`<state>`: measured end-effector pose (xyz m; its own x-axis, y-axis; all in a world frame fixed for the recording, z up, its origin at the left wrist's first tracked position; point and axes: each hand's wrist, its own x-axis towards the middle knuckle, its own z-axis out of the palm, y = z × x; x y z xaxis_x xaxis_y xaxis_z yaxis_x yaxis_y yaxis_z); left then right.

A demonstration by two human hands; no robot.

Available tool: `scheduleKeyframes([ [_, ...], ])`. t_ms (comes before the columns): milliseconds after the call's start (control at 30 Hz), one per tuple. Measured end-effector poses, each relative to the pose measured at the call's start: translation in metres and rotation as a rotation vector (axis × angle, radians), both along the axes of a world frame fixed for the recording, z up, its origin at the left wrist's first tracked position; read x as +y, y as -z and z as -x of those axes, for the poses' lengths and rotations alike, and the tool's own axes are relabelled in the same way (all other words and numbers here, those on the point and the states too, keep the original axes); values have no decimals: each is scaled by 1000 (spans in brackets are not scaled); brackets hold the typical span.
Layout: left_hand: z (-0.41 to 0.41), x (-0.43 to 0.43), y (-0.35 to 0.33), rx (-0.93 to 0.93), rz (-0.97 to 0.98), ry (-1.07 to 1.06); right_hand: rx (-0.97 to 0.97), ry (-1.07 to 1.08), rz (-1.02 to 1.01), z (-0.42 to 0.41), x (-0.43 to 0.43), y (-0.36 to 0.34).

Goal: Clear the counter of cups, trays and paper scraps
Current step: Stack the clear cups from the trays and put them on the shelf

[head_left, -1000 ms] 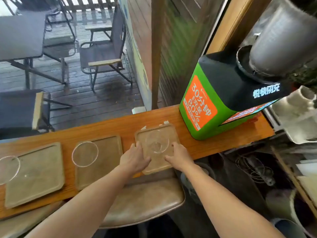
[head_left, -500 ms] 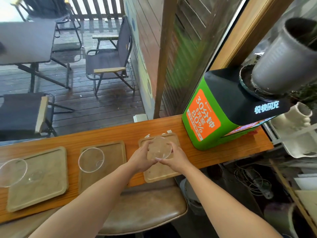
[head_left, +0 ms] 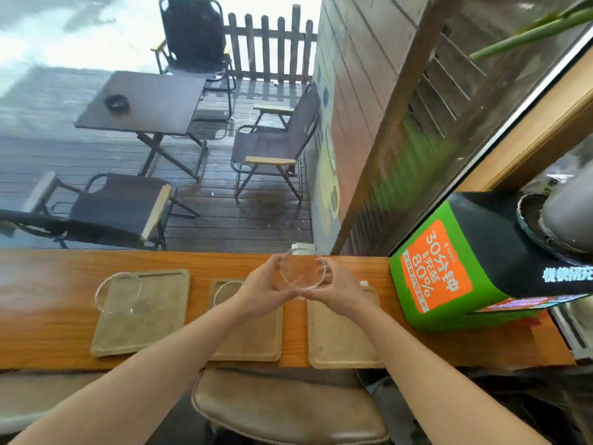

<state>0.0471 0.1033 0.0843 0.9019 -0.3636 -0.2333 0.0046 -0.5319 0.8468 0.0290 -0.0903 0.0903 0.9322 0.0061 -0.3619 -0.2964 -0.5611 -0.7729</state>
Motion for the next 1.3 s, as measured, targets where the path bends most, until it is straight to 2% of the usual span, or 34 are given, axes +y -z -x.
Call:
scheduleKeyframes([
  [433, -4, 86, -28, -140, -25, -145, -113, -196, -23, -29, 75, -30],
  [1133, 21, 124, 21, -12, -45, -172, 45, -310, -14, -26, 116, 19],
  [1300, 24, 127, 38, -20, -56, -169, 49, -333, 44, -24, 121, 33],
])
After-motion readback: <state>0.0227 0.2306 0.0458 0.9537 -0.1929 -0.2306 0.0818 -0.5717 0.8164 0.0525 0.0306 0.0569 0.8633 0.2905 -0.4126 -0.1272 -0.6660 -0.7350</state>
